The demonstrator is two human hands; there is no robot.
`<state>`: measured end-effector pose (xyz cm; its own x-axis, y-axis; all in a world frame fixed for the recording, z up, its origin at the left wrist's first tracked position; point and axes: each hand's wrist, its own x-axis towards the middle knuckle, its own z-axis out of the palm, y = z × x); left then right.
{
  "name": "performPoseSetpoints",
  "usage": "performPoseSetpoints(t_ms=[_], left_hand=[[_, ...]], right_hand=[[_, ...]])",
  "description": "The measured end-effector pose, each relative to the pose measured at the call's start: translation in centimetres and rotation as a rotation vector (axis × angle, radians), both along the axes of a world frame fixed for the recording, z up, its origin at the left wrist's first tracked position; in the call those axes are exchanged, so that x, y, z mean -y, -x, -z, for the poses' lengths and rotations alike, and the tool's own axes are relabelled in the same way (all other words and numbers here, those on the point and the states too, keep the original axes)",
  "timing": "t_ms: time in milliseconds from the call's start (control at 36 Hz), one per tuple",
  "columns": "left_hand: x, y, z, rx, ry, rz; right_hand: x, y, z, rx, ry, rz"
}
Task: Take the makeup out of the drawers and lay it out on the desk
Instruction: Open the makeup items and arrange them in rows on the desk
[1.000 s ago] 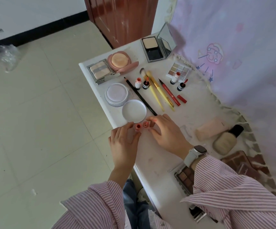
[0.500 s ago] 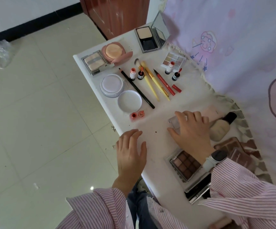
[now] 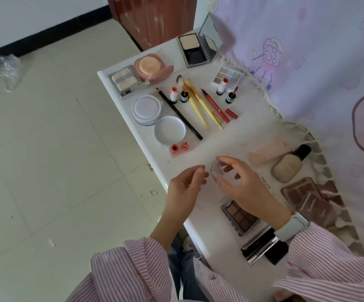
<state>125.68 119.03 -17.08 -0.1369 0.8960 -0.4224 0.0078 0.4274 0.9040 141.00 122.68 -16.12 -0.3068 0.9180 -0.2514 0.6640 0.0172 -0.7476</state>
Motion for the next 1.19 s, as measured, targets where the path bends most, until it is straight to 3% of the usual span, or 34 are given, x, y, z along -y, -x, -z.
performPoseSetpoints(t_ms=[250, 611, 889, 1028, 1194], left_hand=[[-0.2, -0.5, -0.1, 0.102, 0.05, -0.041], [-1.9, -1.9, 0.6, 0.172, 0.143, -0.232], [0.2, -1.5, 3.5, -0.826, -0.401, 0.202], [1.0, -1.3, 5.1, -1.036, -0.451, 0.352], [1.5, -1.0, 6.0, -1.096, -0.472, 0.425]], right_hand=[[0.2, -0.8, -0.9, -0.039, 0.065, -0.005], [-1.6, -1.4, -1.8, -0.411, 0.406, 0.49], [-4.1, 0.1, -0.7, -0.333, 0.31, 0.671], [-4.6, 1.3, 0.2, -0.255, 0.282, 0.674], [-4.5, 1.6, 0.5, -0.148, 0.229, 0.637]])
